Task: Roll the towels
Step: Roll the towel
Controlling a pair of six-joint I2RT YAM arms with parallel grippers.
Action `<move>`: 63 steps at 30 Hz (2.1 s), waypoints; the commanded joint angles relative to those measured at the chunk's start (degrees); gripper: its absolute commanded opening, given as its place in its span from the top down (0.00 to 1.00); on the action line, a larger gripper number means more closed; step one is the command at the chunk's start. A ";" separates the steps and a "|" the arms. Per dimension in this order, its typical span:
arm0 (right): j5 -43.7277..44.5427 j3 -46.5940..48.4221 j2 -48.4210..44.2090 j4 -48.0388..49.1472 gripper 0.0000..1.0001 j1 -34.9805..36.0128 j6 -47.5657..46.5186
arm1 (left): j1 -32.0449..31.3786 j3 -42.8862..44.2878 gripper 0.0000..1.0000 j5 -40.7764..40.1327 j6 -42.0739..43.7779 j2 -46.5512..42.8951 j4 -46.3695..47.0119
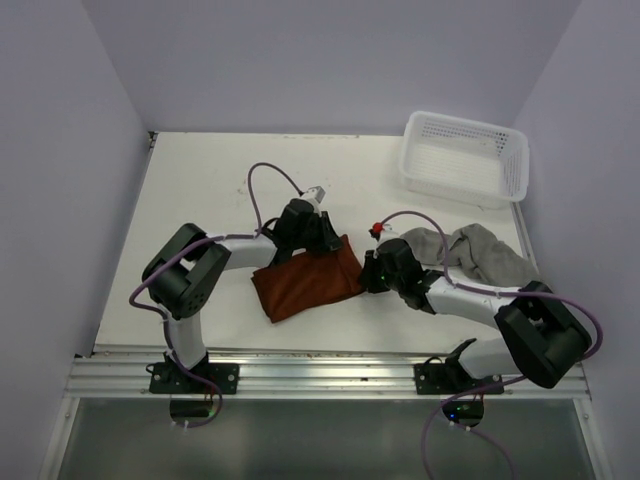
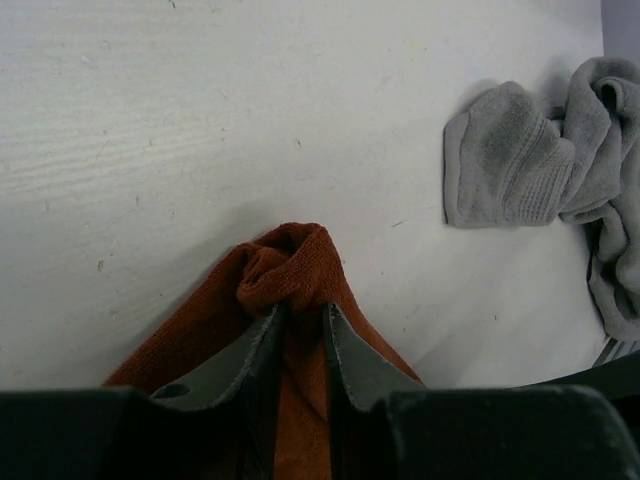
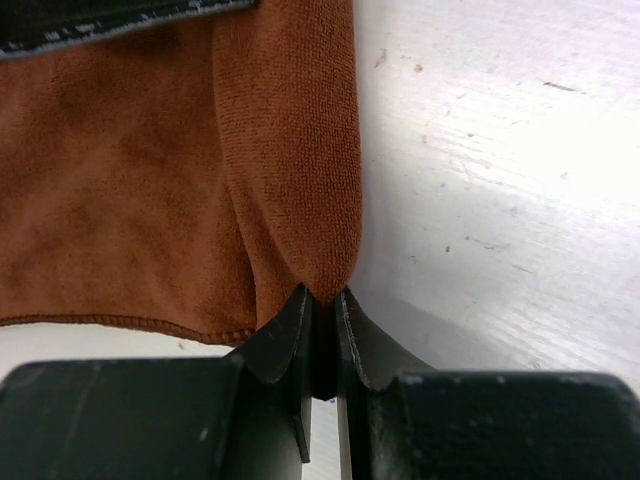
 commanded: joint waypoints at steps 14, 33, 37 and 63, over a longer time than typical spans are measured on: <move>21.06 8.86 0.95 -12.09 1.00 11.28 -10.06 | -0.12 4.50 0.69 -0.18 0.18 -3.66 -5.56; 33.54 11.50 2.79 -15.43 1.00 15.85 -8.65 | -0.03 4.15 0.67 -2.29 1.23 -8.58 -9.87; 37.41 13.43 4.99 -16.74 1.00 17.87 -9.00 | 0.32 4.58 0.67 -1.85 0.53 -9.20 -10.92; 56.04 27.75 23.53 -30.19 1.00 30.45 -1.44 | 2.43 4.67 0.66 -1.41 -1.41 -10.70 -15.32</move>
